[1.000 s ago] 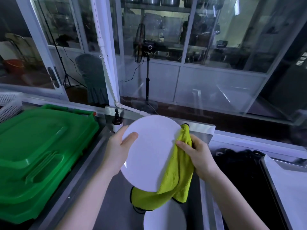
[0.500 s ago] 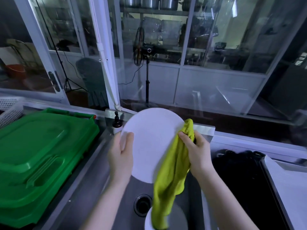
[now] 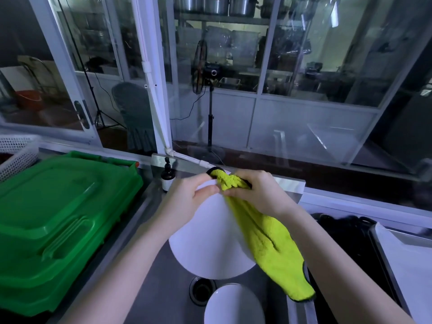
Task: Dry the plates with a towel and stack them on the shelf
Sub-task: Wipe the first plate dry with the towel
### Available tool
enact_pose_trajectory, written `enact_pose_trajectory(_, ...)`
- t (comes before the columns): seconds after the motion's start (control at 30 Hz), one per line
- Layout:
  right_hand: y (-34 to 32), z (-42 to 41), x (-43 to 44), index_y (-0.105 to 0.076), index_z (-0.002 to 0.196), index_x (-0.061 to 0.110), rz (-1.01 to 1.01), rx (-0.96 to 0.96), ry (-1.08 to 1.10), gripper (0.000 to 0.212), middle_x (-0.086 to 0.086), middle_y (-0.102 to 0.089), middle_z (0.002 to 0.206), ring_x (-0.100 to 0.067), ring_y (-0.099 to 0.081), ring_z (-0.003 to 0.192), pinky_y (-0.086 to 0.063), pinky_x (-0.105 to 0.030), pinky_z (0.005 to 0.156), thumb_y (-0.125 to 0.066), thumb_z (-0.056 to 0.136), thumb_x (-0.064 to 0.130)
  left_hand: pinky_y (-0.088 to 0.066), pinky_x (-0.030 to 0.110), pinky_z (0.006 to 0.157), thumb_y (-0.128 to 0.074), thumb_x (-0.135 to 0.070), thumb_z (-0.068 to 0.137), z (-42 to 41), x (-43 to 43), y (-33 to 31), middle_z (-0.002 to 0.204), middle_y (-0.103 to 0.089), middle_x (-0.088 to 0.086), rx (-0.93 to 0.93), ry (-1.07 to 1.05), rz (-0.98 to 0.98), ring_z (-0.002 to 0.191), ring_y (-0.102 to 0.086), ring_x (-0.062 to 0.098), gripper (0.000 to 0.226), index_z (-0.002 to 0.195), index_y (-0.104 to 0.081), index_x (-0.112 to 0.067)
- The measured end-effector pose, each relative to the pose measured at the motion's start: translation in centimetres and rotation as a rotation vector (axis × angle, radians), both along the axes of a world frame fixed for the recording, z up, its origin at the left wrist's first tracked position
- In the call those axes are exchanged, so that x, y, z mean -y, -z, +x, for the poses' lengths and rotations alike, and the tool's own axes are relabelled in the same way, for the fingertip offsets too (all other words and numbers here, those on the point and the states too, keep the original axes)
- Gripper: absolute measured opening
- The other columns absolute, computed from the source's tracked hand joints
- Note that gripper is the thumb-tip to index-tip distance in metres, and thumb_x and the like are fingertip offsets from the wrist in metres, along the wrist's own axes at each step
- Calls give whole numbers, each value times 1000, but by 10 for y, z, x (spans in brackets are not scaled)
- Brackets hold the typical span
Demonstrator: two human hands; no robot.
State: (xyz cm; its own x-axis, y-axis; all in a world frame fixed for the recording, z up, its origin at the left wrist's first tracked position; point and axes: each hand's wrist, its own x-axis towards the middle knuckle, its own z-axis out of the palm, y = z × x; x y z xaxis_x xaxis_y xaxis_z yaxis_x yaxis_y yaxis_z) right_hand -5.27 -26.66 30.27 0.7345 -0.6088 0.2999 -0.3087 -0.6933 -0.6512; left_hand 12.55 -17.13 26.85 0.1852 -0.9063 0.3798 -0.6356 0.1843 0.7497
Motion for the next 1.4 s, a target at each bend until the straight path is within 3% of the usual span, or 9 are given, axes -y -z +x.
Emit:
enact_pose_trajectory(0.2,28,-19,1,-69,79,20,189,311,229,8,-6,-66,74,-9,-53,70,-45,-30,66,-76,83,22,-49,13,73,-68,-54,69,11,-18,4,91,-74,-18,-381,-193,-62,86,-67,-4,27,96,-68,-49)
enact_pose_trajectory(0.4,49,-18,-6,-73,86,22,592,695,398,4,-5,-69,82,-21,-62,80,-51,-45,78,-71,88,18,-52,34,86,-56,-28,100,-14,-29,45,111,-70,-11,-583,-407,-162,106,-64,11,21,122,-59,-26)
enact_pose_trajectory(0.8,1,4,5,-65,84,25,-5,62,67,12,-1,-63,74,-15,-52,70,-42,-26,68,-77,82,28,-50,41,68,-53,-47,94,22,-2,-17,75,-64,2,207,-35,121,70,-61,24,18,111,-54,-43)
enact_pose_trajectory(0.9,19,5,-3,-68,91,21,-35,135,162,12,1,-67,77,-18,-58,74,-45,-29,72,-75,84,28,-51,35,83,-70,-31,92,15,-5,-11,97,-66,-15,28,-180,11,92,-63,14,22,110,-61,-39)
enact_pose_trajectory(1.0,42,-1,-15,-66,89,18,-86,283,350,10,-2,-59,65,-18,-49,63,-40,-15,63,-75,85,19,-45,25,81,-75,-24,88,-2,-19,8,108,-56,-1,-73,-602,-215,88,-56,12,39,124,-61,-19)
enact_pose_trajectory(1.1,62,1,-39,-58,90,23,-200,361,491,21,5,-45,52,-17,-38,57,-32,-16,52,-70,82,7,-56,40,83,-63,-42,95,-27,-28,19,111,-66,4,-498,-617,-23,90,-69,19,55,142,-41,-25)
enact_pose_trajectory(1.2,74,12,-68,-70,109,21,-369,384,444,38,7,-71,80,-12,-64,67,-48,-24,57,-58,78,4,-61,42,76,-60,-52,94,-43,-16,6,123,-63,7,-1200,-424,117,84,-74,22,64,149,-29,-37)
enact_pose_trajectory(1.33,93,15,-91,-71,116,8,-621,255,318,32,-5,-70,119,-21,-71,101,-59,-29,78,-63,86,3,-59,42,83,-64,-37,96,-37,0,2,128,-61,22,-1312,-480,121,100,-70,30,54,140,-45,-12)
enact_pose_trajectory(1.4,99,15,-96,-71,118,9,-630,237,275,31,-3,-68,124,-22,-69,107,-58,-30,85,-62,88,3,-58,32,68,-57,-24,101,-33,-2,6,100,-63,17,-1348,-475,210,80,-67,25,31,126,-54,-7)
